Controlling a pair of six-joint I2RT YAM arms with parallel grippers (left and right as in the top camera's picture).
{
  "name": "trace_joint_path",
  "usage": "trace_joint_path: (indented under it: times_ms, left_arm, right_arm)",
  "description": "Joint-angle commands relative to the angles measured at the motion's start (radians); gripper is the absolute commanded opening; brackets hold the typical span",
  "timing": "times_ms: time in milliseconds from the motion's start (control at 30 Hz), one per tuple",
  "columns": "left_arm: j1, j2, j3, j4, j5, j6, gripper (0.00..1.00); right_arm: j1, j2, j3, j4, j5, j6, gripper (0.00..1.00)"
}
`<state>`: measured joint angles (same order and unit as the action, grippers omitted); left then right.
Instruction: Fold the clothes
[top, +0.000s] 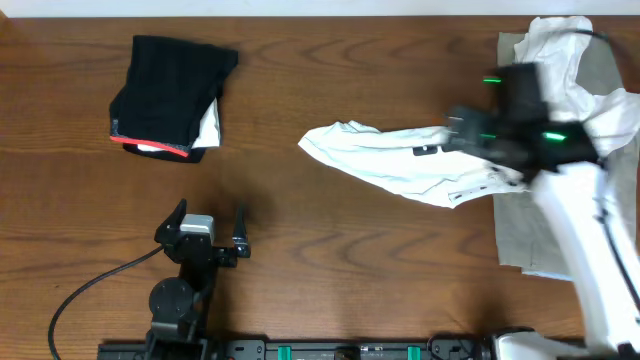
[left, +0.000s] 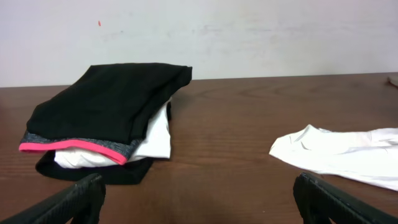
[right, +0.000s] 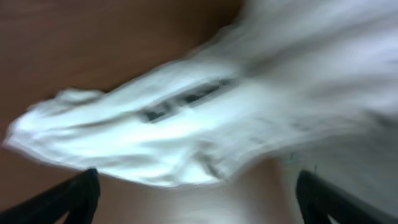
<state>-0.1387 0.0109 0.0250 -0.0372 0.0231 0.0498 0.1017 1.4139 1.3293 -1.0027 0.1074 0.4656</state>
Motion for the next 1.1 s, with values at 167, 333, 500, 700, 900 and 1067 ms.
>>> trace_joint_path:
  times_ms: [167, 333, 500, 700, 900, 1067]
  left_arm:
    - [-0.003, -0.007, -0.021, -0.033, -0.008, 0.006, 0.98]
    - [-0.003, -0.007, -0.021, -0.033, -0.008, 0.006, 0.98]
    - [-0.003, -0.007, -0.021, -0.033, -0.008, 0.006, 0.98]
    - [-0.003, -0.007, -0.021, -0.033, -0.008, 0.006, 0.98]
    - [-0.003, -0.007, -0.021, -0.033, -0.008, 0.006, 0.98]
    - [-0.003, -0.007, -0.021, -0.033, -0.008, 0.005, 0.98]
  right_arm:
    - [-0.386, -0.008, -0.07, -0.114, -0.044, -0.082, 0.91]
    - [-0.55, -0.002, -0.216, 0.046, -0.144, -0.101, 0.82]
    - [-0.689, 0.01, -0.367, 0.258, -0.195, -0.1, 0.85]
    - [-0.805, 0.064, -0.493, 0.502, -0.375, -0.161, 0.82]
    - [-0.822, 0.127, -0.514, 0.638, -0.471, -0.202, 0.79]
    - [-0.822, 0.185, -0.514, 0.706, -0.471, -0.201, 0.62]
